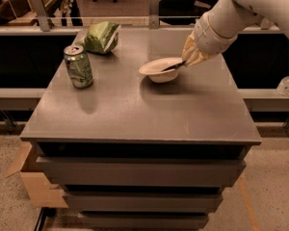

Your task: Pick rxbar chocolate from paper bowl and place on counter

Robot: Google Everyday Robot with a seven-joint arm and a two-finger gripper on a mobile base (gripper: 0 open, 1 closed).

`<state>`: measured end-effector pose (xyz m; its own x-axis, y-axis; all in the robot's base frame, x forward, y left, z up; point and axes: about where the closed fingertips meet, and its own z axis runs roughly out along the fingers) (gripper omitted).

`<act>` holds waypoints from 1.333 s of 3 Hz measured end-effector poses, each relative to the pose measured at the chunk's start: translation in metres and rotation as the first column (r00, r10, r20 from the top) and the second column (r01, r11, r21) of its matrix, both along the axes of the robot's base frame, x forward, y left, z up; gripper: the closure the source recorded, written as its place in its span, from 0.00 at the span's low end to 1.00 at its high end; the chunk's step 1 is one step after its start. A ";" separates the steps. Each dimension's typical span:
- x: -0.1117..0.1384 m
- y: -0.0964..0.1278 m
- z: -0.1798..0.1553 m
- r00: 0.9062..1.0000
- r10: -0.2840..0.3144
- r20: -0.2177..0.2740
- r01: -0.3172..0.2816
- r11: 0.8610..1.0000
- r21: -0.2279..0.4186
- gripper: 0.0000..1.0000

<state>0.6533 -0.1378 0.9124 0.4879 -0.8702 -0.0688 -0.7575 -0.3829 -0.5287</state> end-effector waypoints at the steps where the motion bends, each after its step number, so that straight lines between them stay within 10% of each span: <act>1: 0.003 -0.001 0.011 1.000 0.007 0.027 -0.006 1.000 -0.020 1.00; 2: 0.004 0.000 0.013 0.999 0.011 0.034 -0.010 1.000 -0.024 1.00; 3: 0.003 0.008 0.019 0.999 0.034 0.031 -0.034 0.999 -0.006 0.77; 4: 0.003 0.011 0.022 0.999 0.043 0.029 -0.043 0.999 -0.007 0.89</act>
Offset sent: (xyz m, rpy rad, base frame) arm 0.0054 0.0007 0.0268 -0.0316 -0.0654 0.0244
